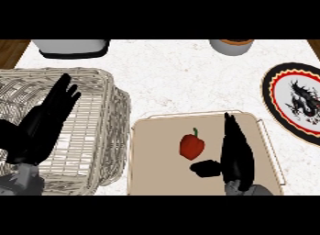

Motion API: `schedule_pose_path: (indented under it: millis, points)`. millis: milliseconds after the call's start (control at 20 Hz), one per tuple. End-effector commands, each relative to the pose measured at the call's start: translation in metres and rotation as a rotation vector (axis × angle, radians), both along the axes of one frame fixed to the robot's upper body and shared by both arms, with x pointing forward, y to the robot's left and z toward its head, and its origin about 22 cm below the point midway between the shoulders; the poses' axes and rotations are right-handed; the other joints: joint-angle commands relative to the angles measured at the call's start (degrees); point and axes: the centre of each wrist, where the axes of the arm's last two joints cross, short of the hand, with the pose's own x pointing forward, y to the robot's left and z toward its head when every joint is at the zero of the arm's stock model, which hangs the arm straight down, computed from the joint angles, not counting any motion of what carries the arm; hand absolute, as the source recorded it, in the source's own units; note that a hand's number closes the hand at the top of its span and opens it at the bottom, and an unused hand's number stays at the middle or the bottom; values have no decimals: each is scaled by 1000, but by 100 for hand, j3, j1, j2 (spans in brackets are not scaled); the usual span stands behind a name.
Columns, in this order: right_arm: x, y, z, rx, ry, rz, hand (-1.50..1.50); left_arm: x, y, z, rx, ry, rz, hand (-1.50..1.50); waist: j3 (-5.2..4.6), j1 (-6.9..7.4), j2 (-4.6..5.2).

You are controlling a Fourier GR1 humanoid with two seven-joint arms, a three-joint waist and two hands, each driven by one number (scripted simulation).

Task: Pick the bell pepper from the tray and place it in the plate

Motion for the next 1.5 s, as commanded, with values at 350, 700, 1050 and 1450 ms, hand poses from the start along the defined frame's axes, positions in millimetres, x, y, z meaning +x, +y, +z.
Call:
schedule_pose_path:
  millis: [350, 700, 1050, 1450]
  points:
    - [10, 27, -14, -18, 147, -45, -150, -23, 6, -68, 22, 274, 47, 0, -235, 9, 155]
    - [25, 34, -15, -96, 132, 30, 150, -23, 3, -73, 27, 282, 48, 0, -235, 18, 170]
    - [31, 24, -11, -202, 24, 32, 150, -32, 4, -78, 17, 290, 53, 0, -238, -64, 124]
    - [112, 28, 41, -280, -248, -214, 150, -21, -5, -55, 17, 254, 11, 0, -236, 251, 267]
